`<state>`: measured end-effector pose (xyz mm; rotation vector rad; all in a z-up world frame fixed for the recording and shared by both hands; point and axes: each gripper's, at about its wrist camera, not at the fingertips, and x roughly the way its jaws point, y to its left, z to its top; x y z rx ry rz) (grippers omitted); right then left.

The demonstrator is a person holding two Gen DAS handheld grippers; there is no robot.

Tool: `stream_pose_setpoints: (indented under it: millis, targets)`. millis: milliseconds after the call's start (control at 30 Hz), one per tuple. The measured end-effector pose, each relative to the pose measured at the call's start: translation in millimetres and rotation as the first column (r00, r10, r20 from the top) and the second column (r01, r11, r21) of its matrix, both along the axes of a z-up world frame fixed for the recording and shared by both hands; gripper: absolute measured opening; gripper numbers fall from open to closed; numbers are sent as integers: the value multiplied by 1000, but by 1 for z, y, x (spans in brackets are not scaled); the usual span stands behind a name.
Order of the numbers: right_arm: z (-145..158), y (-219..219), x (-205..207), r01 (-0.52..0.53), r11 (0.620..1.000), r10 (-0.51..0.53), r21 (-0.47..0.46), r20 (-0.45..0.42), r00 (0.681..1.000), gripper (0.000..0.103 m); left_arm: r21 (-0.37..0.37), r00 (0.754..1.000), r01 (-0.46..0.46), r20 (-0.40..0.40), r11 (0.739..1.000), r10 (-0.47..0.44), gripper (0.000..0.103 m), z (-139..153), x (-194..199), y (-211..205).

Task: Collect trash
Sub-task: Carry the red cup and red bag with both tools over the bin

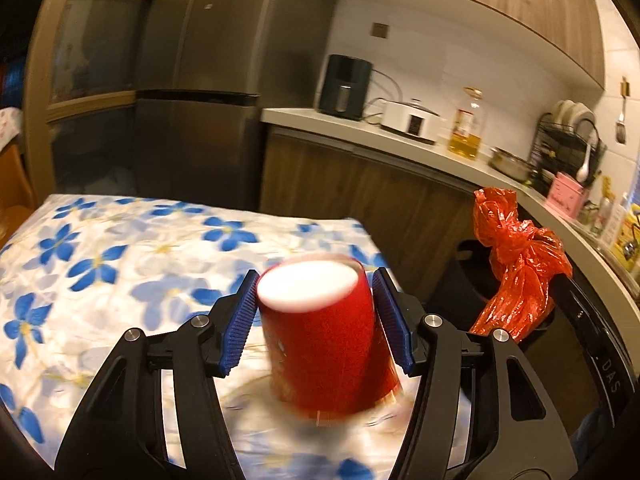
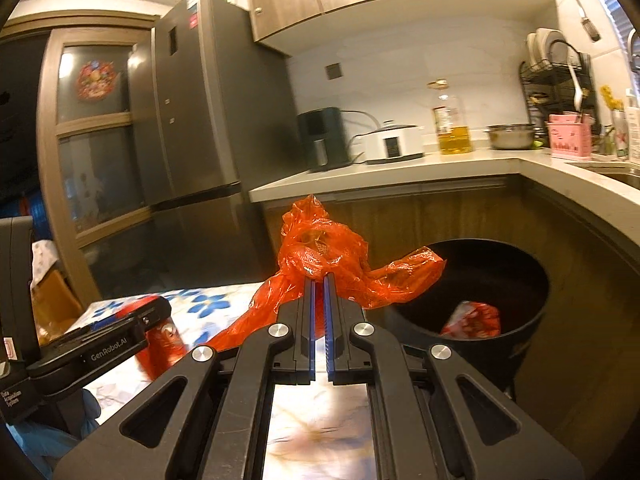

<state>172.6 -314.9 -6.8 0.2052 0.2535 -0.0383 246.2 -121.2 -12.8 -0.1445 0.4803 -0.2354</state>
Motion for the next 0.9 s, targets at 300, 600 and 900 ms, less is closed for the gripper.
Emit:
stream_pose_setpoints:
  millis: [300,600,900]
  targets:
    - [-10,-35,-3,62,998,-62,20,-18,998,5,-12,999,51,-9,999,-52,55,-12,10,-24]
    - [-6,-57,-4,104,994,-104,20,-1,995,5,11,995,102,22,995,-102,55,3,15,-56]
    - [1,-91,0,186,982,-187,15,11,982,5,5,977,195,88,981,-195,55,25,25,-108]
